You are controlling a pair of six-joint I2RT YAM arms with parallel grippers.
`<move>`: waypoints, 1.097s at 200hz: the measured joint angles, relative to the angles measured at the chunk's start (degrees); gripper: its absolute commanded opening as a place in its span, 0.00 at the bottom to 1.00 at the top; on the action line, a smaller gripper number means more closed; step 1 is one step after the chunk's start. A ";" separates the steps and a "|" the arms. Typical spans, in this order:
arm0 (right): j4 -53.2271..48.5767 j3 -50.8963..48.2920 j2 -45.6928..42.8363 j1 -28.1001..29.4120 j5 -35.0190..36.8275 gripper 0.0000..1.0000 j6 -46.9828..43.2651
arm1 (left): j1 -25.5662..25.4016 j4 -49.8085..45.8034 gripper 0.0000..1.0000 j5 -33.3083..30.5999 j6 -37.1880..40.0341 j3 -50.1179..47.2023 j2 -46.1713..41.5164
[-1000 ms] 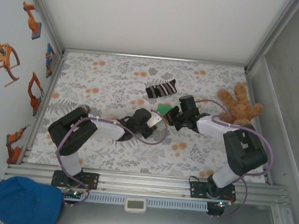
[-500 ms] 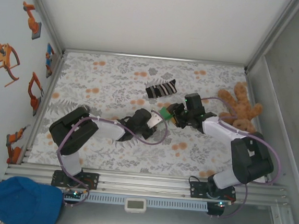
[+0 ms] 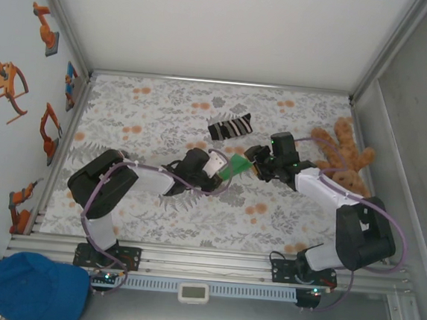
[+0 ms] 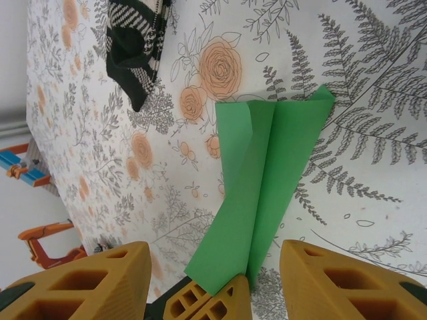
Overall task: Fold a paper plane with a square sheet of paper (pick it up from the middle)
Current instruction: Fold the wing for the fifth time at the center of the table.
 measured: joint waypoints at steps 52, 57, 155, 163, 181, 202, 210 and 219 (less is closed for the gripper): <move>-1.05 -0.63 -0.11 -0.26 0.61 0.52 -1.55 | 1.29 -0.96 0.08 6.34 -3.30 1.09 2.51; -1.20 -0.63 -0.11 -0.28 0.68 0.52 -1.73 | 1.38 -1.14 0.08 6.75 -3.54 1.29 2.73; -2.03 -1.38 -0.79 -0.63 1.51 0.48 -6.10 | 2.89 -10.27 0.07 11.06 -9.18 8.50 4.52; -2.05 -1.40 -0.79 -0.63 1.64 0.48 -7.19 | 3.02 -11.61 0.07 11.23 -10.08 9.44 4.63; -1.97 -1.42 -0.79 -0.63 1.73 0.47 -9.81 | 3.17 -13.88 0.07 12.13 -12.22 11.50 5.16; -1.25 -1.44 0.33 -0.74 1.03 0.46 -12.87 | 3.34 -15.78 0.07 13.73 -14.99 13.29 6.16; -0.61 -1.44 1.22 -0.76 0.59 0.46 -13.84 | 3.41 -16.24 0.07 14.36 -16.06 13.68 6.56; -0.04 -1.44 2.27 -0.81 0.02 0.46 -14.80 | 3.43 -16.57 0.07 15.15 -17.22 14.01 7.04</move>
